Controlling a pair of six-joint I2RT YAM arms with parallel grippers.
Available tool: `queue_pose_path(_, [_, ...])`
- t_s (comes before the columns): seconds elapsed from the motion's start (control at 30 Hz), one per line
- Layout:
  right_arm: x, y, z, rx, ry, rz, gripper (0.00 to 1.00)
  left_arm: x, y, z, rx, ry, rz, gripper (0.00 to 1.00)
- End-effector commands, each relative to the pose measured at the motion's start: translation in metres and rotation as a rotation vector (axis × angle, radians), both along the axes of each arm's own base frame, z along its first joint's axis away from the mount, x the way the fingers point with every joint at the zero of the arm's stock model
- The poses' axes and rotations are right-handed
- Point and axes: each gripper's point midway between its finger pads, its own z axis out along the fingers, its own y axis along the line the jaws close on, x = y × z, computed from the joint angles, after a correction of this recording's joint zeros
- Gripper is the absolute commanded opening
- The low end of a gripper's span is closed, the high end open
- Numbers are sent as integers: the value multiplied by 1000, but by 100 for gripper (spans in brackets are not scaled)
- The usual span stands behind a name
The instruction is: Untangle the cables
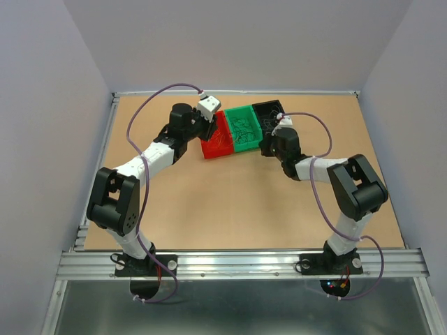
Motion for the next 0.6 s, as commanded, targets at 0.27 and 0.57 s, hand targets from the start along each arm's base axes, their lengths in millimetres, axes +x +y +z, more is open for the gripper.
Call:
queue_pose_path(0.27, [37,32,50,-101,-57,63,1,2,1,38,-25,-91,6,38])
queue_pose_path(0.57, [84,49,47,-229,-61,-6,1,3,3,35,-17,-87,15,38])
